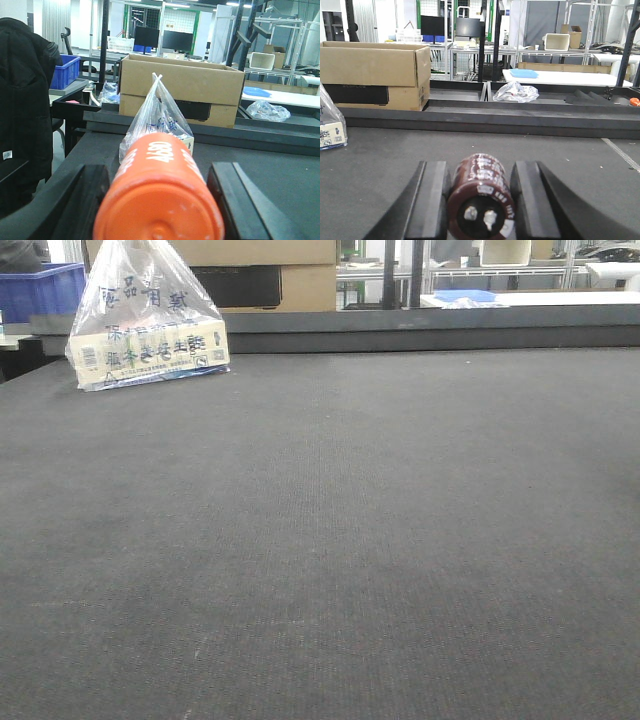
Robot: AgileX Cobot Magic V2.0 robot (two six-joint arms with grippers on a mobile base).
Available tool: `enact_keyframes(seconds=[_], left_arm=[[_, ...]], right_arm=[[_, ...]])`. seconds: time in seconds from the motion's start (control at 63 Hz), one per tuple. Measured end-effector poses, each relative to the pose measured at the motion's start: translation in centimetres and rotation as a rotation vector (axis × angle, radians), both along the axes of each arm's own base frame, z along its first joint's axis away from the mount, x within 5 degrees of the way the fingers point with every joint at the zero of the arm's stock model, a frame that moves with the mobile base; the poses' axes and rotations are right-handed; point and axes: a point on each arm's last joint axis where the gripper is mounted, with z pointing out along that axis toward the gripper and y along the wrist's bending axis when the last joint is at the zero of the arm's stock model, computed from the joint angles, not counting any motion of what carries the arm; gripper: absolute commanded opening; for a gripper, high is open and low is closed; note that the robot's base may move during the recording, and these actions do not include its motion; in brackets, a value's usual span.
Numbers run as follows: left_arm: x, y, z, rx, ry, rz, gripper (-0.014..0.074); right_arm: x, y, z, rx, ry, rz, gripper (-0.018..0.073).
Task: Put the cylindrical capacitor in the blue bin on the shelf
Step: 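Lift both held cylinders up off the table surface, then drive base away from table to the shelf of blue bins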
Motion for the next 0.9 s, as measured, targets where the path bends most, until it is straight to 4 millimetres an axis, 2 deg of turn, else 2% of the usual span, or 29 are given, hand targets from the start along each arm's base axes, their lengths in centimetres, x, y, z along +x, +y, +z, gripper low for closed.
enact_keyframes(seconds=[0.905], left_arm=[[0.00,0.00,0.00,0.000,0.000,0.000,-0.0111]], right_arm=[[0.00,0.00,0.00,0.000,0.000,0.000,-0.0165]])
